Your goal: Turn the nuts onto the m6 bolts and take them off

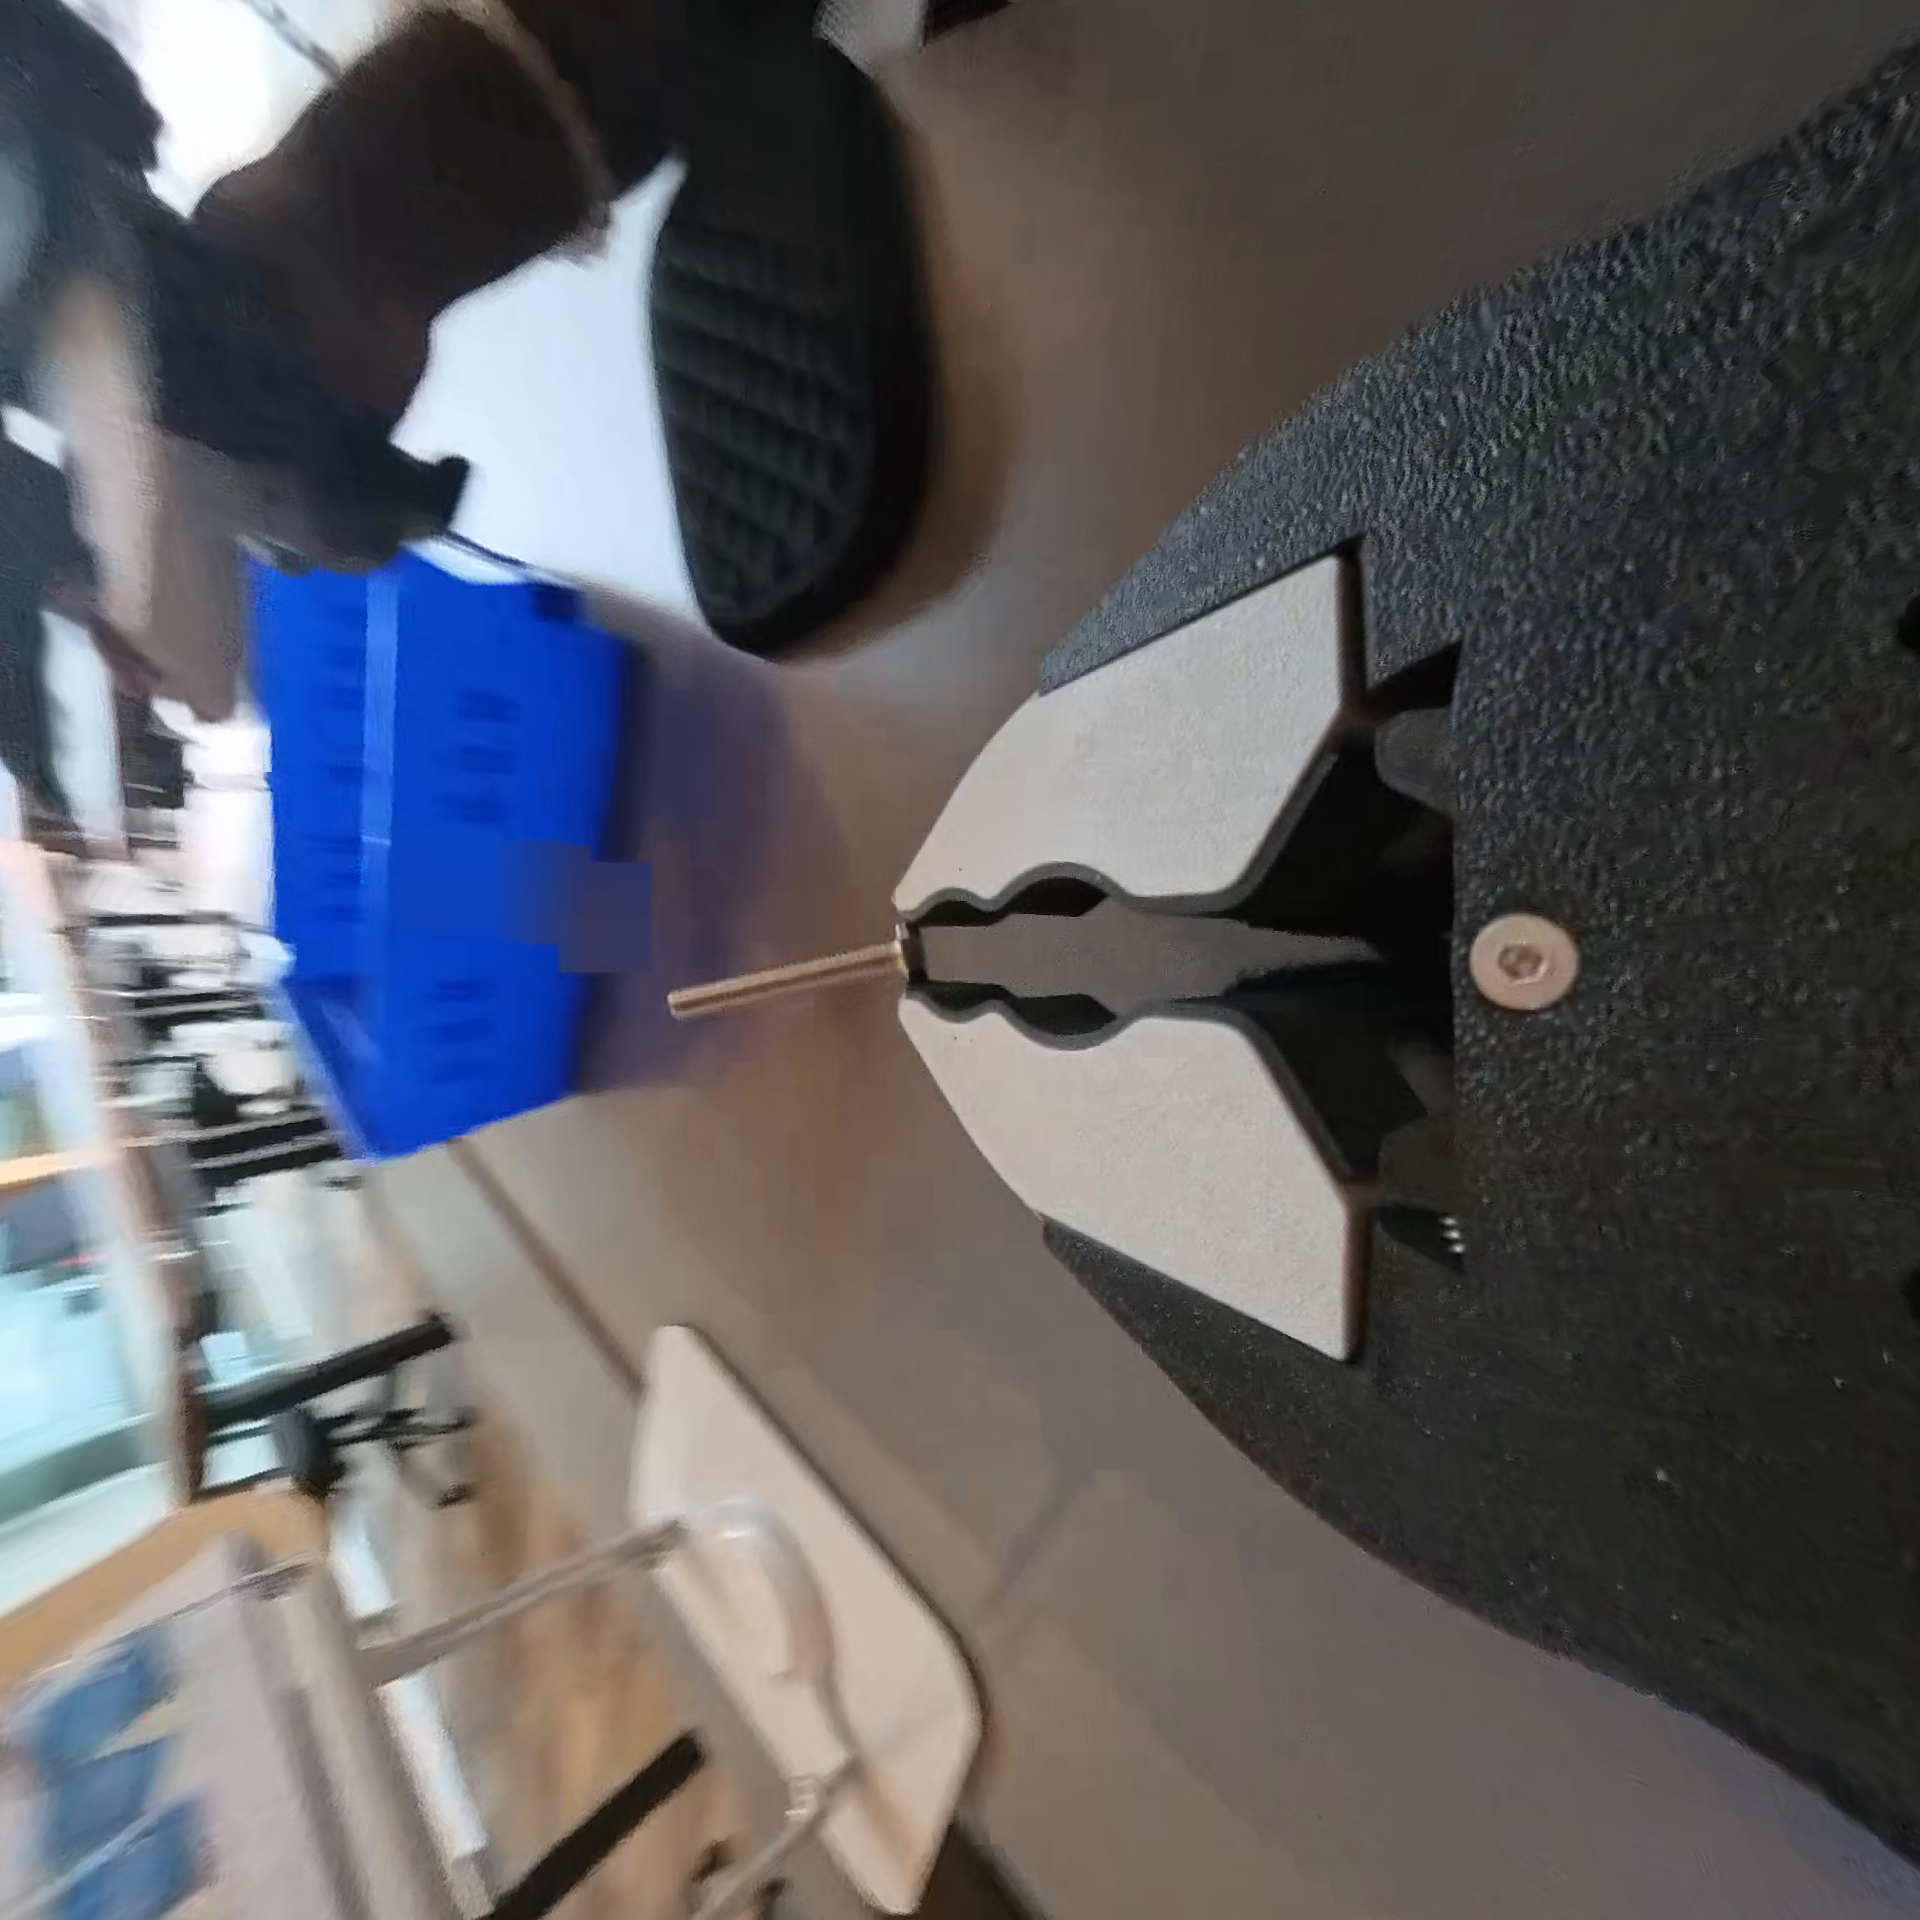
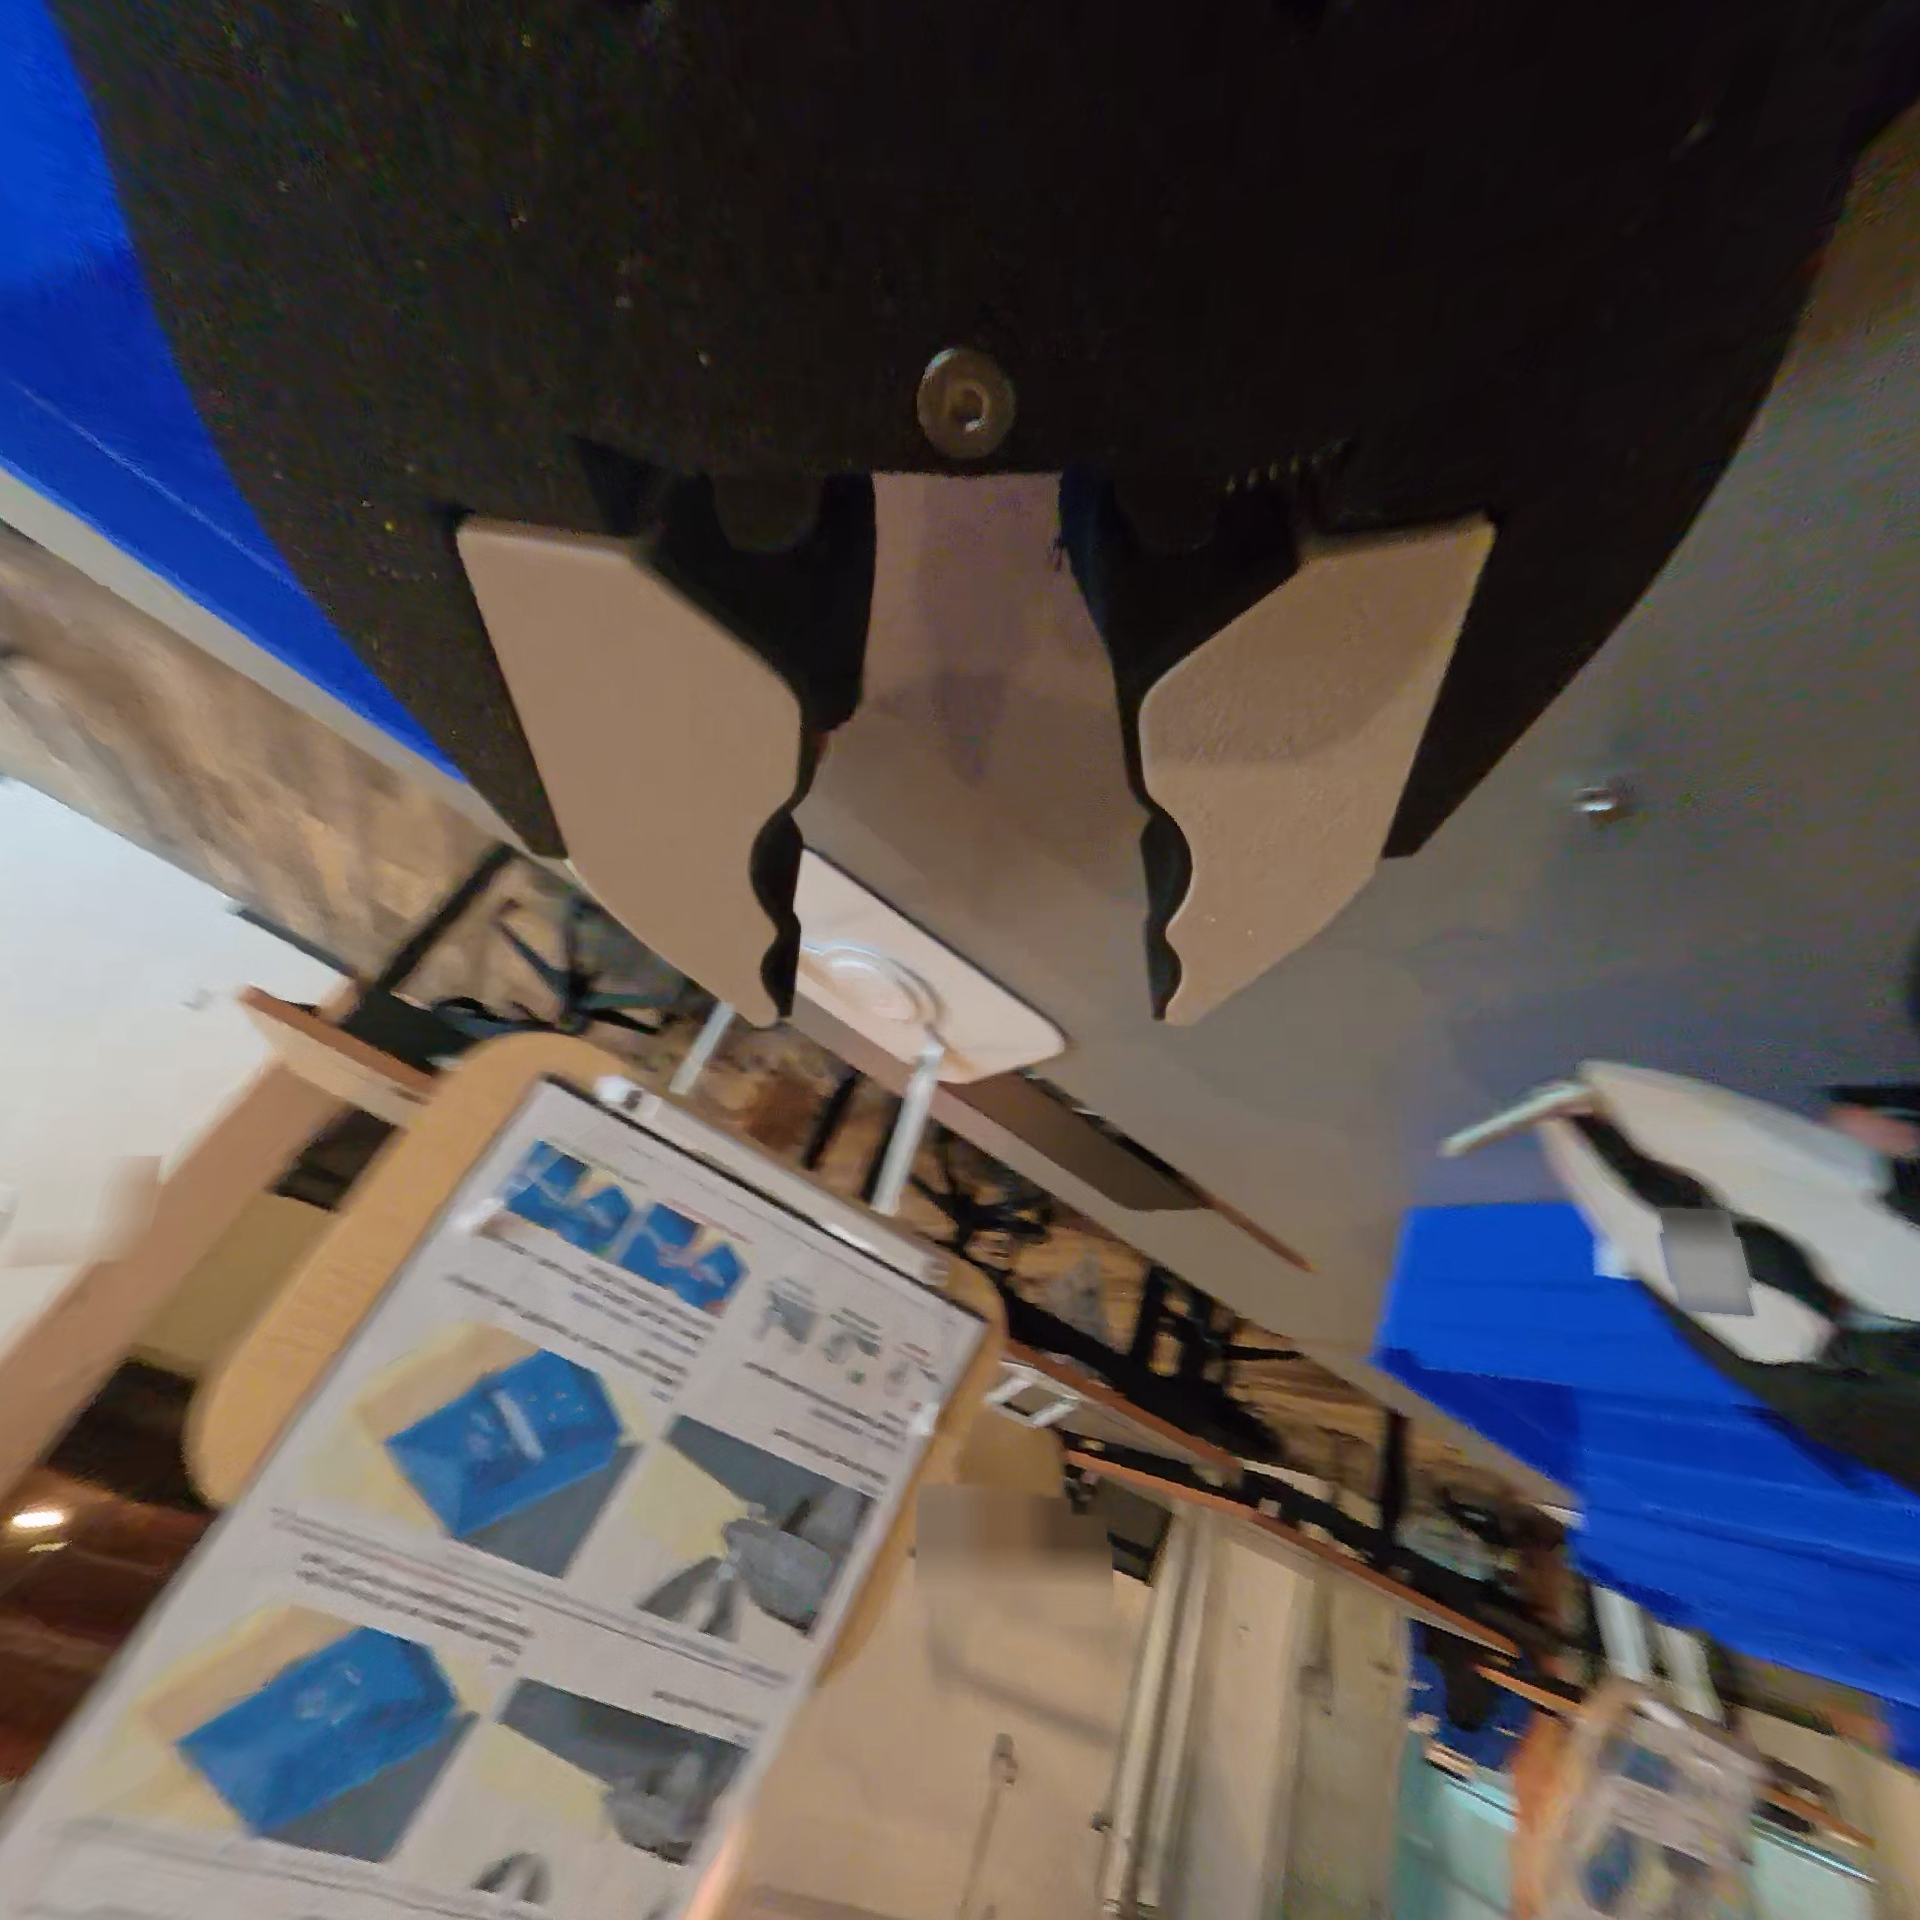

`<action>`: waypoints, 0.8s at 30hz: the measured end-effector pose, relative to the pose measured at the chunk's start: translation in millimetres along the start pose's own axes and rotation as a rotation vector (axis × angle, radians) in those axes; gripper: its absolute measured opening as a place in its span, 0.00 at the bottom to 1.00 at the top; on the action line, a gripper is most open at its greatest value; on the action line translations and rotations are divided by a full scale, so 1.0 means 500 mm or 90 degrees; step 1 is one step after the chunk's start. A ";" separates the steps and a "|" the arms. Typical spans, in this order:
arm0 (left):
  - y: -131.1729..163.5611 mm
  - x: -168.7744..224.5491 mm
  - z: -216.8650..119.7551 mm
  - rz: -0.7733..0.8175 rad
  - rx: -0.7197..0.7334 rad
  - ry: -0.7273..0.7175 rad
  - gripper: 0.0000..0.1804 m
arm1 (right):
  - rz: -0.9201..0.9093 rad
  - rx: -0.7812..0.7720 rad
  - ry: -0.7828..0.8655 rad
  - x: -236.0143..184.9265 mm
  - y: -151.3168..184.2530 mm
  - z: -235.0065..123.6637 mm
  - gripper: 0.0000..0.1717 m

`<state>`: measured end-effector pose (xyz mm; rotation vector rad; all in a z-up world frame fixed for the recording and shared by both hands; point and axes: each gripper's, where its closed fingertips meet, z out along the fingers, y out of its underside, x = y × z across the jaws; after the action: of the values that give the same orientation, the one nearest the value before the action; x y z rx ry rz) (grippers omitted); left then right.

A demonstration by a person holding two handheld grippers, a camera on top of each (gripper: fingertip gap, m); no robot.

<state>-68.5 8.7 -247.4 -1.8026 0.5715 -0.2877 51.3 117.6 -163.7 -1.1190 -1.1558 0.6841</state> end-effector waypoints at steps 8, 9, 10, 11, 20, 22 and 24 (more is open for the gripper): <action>-0.085 0.081 0.026 -0.022 0.226 0.103 0.05 | 0.181 0.013 -0.351 -0.182 -0.047 0.036 0.29; -0.087 0.085 0.026 -0.018 0.240 0.107 0.05 | 0.203 0.014 -0.387 -0.197 -0.051 0.038 0.25; -0.089 0.088 0.025 -0.015 0.250 0.108 0.05 | 0.221 0.015 -0.418 -0.210 -0.053 0.040 0.22; -0.090 0.090 0.023 -0.015 0.257 0.113 0.05 | 0.232 0.012 -0.441 -0.222 -0.052 0.042 0.19; -0.083 0.102 0.024 -0.019 0.262 0.134 0.05 | 0.233 0.000 -0.530 -0.280 -0.031 0.058 0.04; -0.080 0.102 0.024 -0.015 0.260 0.132 0.06 | 0.204 -0.003 -0.533 -0.284 -0.031 0.057 0.03; -0.074 0.100 0.028 -0.013 0.250 0.126 0.06 | 0.168 -0.014 -0.524 -0.288 -0.028 0.060 0.03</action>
<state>-10.6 2.2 -221.4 -1.4093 0.5885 -0.5569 -22.4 -4.5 -201.8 -1.0364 -1.7113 1.4203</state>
